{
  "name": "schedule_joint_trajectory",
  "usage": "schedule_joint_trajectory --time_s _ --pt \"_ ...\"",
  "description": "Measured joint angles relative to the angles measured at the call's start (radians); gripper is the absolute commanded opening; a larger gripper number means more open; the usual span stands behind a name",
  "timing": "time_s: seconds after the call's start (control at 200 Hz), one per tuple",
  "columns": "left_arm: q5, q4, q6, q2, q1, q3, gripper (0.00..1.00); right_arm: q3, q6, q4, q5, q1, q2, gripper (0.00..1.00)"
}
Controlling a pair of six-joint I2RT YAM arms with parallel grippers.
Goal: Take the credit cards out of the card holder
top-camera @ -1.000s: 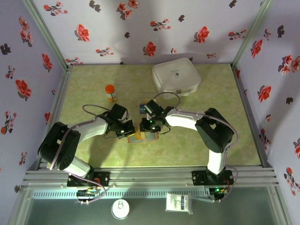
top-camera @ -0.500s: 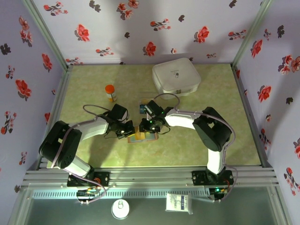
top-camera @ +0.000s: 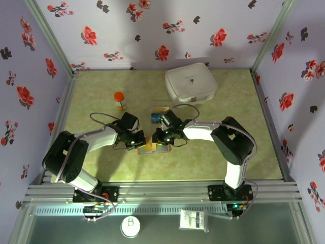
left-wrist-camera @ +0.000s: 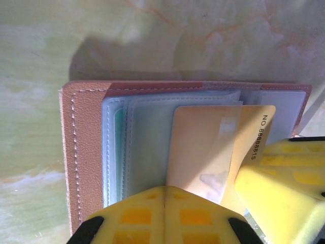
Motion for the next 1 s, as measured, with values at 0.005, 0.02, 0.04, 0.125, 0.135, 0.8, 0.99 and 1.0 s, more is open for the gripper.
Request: schedule_joint_trajectory --time_s 0.005,0.02,0.04,0.125,0.135,0.8,0.99,1.0 --pt "0.0 0.0 0.0 0.0 0.0 0.0 0.0 -0.001 0.002 0.002 -0.001 0.0 0.0 0.18" --pt "-0.001 0.0 0.001 0.0 0.0 0.0 0.0 -0.002 0.004 0.005 -0.002 0.0 0.0 0.18" --pt "-0.002 0.0 0.003 0.0 0.0 0.0 0.0 -0.004 0.005 0.009 -0.004 0.0 0.0 0.17" --pt "-0.003 -0.002 0.003 0.0 0.0 0.0 0.0 -0.013 0.017 0.031 -0.016 -0.004 0.0 0.14" --pt "-0.003 -0.002 0.003 0.0 0.0 0.0 0.0 -0.013 0.019 0.032 -0.016 -0.004 0.0 0.14" --pt "-0.006 0.0 0.003 0.0 0.0 0.0 0.0 -0.028 -0.071 -0.114 0.044 -0.043 -0.121 0.08" --pt "-0.016 -0.01 0.003 -0.01 0.0 0.002 0.04 0.043 -0.193 -0.238 0.09 -0.044 -0.129 0.06" --pt "-0.018 -0.01 0.003 -0.012 0.0 0.002 0.04 0.048 -0.204 -0.245 0.092 -0.044 -0.129 0.06"
